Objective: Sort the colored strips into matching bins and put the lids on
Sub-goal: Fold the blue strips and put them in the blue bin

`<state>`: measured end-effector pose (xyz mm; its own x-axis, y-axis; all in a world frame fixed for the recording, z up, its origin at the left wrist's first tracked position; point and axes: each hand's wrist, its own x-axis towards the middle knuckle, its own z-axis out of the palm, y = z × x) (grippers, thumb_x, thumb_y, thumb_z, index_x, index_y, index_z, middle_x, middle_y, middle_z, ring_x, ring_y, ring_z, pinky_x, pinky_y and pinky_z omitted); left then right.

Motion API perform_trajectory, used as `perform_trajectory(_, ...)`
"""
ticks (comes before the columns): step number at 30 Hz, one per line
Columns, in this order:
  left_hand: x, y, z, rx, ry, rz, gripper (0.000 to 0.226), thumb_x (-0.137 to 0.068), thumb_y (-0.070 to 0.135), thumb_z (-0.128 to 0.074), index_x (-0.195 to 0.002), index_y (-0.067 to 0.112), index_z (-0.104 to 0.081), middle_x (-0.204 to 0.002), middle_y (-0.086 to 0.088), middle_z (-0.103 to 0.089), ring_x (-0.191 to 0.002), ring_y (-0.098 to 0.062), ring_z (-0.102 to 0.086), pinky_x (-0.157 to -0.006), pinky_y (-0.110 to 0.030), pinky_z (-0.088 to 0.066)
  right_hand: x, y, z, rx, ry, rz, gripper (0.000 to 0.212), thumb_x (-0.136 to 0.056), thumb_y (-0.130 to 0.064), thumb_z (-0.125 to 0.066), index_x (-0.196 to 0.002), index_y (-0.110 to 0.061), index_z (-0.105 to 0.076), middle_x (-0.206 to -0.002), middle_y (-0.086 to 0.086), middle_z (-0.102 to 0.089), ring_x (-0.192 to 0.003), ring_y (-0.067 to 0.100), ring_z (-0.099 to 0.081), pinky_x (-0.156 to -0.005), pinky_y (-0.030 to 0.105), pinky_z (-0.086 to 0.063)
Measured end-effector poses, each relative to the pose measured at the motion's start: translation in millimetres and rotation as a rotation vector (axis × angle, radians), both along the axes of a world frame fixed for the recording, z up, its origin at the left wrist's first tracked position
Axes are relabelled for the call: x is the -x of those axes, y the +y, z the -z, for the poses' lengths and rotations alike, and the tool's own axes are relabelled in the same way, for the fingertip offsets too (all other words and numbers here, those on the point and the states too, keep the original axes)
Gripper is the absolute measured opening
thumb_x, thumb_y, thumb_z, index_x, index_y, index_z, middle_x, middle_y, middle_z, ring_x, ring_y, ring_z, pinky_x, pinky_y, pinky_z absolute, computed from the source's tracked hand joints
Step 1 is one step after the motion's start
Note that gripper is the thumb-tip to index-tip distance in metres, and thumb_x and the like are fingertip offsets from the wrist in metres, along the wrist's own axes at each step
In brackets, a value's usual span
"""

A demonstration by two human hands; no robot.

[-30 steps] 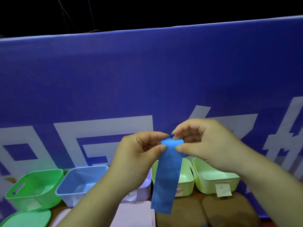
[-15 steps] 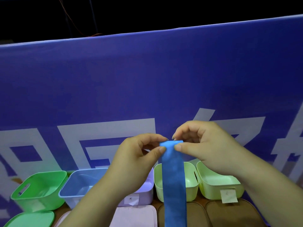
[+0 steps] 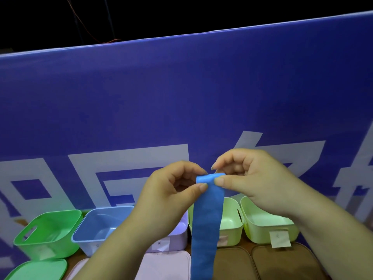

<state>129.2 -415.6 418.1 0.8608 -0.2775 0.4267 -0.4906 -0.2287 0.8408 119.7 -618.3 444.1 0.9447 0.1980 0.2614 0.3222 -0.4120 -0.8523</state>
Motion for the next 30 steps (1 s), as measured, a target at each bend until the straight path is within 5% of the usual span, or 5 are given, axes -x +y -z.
perform_trajectory(9, 2.5, -5.8, 2.4, -0.093, -0.168, -0.054, 0.019, -0.084, 0.021, -0.075, -0.096, 0.034, -0.070, -0.087, 0.008, -0.072, -0.084, -0.017, -0.069, -0.076, -0.027, -0.058, 1.7, -5.0, 6.3, -0.411, 0.328, -0.104, 0.017, -0.087, -0.001, -0.066, -0.104, -0.007, -0.067, -0.091, 0.015, -0.075, -0.082, 0.023, -0.072, -0.073, 0.027, -0.059)
perform_trajectory(14, 5.7, -13.0, -0.6, 0.093, -0.011, -0.055, 0.019, -0.079, 0.012, -0.079, -0.089, 0.027, -0.075, -0.083, -0.007, -0.074, -0.080, -0.026, -0.071, -0.077, -0.040, -0.061, 5.8, -8.4, 8.2, -0.284, 0.092, -0.047, 0.015, -0.083, -0.005, -0.073, -0.094, -0.017, -0.072, -0.093, 0.005, -0.075, -0.089, 0.024, -0.073, -0.080, 0.036, -0.061)
perform_trajectory(20, 7.4, -16.9, -10.8, 0.176, 0.127, -0.064, 0.015, -0.081, 0.002, -0.074, -0.086, 0.016, -0.075, -0.078, -0.008, -0.074, -0.070, -0.012, -0.069, -0.069, -0.022, -0.058, 11.5, -8.5, 9.5, -0.235, -0.037, -0.079, 0.029, -0.075, 0.001, -0.079, -0.093, -0.020, -0.072, -0.090, 0.003, -0.075, -0.085, 0.021, -0.073, -0.077, 0.033, -0.061)
perform_trajectory(30, 8.2, -18.7, -9.0, 0.145, 0.193, -0.039, 0.013, -0.087, 0.005, -0.070, -0.092, 0.017, -0.072, -0.088, -0.023, -0.069, -0.076, -0.020, -0.066, -0.074, -0.029, -0.057, 8.8, -8.8, 11.2, -0.265, 0.009, -0.035, 0.024, -0.076, -0.006, -0.080, -0.093, -0.022, -0.075, -0.089, -0.002, -0.076, -0.085, 0.016, -0.074, -0.075, 0.029, -0.060)
